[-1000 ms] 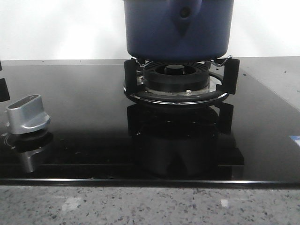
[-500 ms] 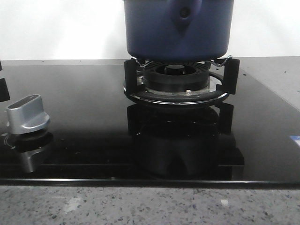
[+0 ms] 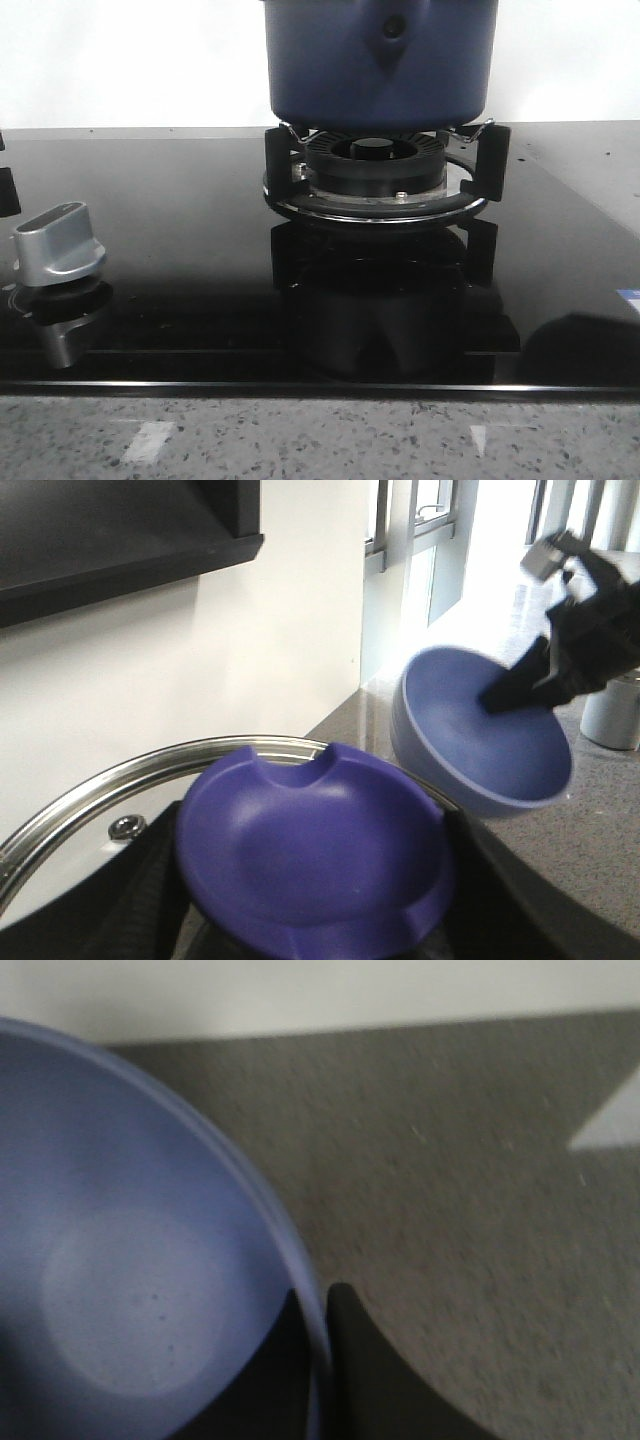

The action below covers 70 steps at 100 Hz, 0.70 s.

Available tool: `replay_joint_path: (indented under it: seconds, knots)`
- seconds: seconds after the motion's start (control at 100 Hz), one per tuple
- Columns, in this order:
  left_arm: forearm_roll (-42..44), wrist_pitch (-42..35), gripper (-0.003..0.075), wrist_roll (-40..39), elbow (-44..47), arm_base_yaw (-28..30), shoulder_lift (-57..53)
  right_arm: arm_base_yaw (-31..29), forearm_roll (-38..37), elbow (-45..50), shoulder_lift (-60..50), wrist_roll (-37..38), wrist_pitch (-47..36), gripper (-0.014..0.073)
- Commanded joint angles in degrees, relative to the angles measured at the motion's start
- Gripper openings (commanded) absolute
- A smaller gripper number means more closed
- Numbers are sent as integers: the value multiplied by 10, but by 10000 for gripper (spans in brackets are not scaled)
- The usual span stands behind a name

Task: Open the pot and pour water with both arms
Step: 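Bring the bowl back upright and set it on the counter with the right gripper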

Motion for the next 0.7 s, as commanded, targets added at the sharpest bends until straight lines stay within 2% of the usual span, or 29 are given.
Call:
replay_joint_path:
  seconds: [0.0, 0.2, 0.69]
  knots:
    - [-55, -27, 229, 4, -22, -19, -24, -39, 12, 8, 3, -4, 12, -47]
    - [-55, -32, 229, 4, -22, -43, -10, -86, 17, 77, 30, -4, 12, -47]
    - [-54, -32, 229, 4, -22, -50, 7, -87, 22, 100, 57, -4, -29, -46]
